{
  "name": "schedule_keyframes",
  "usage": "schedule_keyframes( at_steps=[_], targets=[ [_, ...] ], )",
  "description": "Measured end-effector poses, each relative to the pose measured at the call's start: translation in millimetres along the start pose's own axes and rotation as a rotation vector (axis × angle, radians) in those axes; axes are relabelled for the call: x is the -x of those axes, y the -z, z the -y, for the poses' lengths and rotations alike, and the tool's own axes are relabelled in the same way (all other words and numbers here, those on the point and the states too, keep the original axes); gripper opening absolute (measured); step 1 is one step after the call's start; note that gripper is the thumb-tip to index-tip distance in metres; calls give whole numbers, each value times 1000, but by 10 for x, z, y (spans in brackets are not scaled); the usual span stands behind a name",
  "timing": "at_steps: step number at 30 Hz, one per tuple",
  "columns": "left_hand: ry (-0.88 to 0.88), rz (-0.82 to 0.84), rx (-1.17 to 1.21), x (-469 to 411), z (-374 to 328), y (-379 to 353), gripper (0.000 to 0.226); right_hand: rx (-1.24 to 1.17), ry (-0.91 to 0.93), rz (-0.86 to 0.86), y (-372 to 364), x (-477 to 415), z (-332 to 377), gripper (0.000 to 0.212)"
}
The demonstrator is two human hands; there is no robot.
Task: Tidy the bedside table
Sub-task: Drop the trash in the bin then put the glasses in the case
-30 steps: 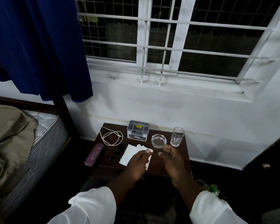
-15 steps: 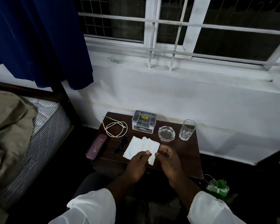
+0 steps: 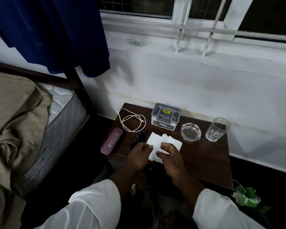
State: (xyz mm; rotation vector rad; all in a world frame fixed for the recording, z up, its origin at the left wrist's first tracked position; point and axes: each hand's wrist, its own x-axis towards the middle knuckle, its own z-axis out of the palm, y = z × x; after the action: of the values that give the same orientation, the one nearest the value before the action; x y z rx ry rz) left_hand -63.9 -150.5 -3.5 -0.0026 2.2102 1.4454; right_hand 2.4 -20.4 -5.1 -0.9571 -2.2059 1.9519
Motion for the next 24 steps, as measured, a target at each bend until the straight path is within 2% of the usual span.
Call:
schedule_keyframes(
  at_steps=[8, 12, 15, 18, 21, 24],
  targets=[
    [-21, -24, -55, -348, -6, 419, 19, 43, -2, 93, -395, -186, 95, 38],
    [-117, -125, -314, -449, 104, 832, 24, 34, 4, 134, -560, -250, 146, 40],
    [-189, -262, -520, -486, 283, 1041, 36, 28, 10, 144, -617, -279, 141, 40],
    [-170, -365, -711, -506, 432, 1081, 58, 45, 4, 143, -618, -302, 104, 41],
    [-125, -373, -770, -535, 483, 1058, 75, 57, -3, 137, -591, -321, 73, 41],
    [-53, -343, -787, -574, 498, 1040, 83, 66, -9, 131, -568, -341, 60, 39]
  ],
)
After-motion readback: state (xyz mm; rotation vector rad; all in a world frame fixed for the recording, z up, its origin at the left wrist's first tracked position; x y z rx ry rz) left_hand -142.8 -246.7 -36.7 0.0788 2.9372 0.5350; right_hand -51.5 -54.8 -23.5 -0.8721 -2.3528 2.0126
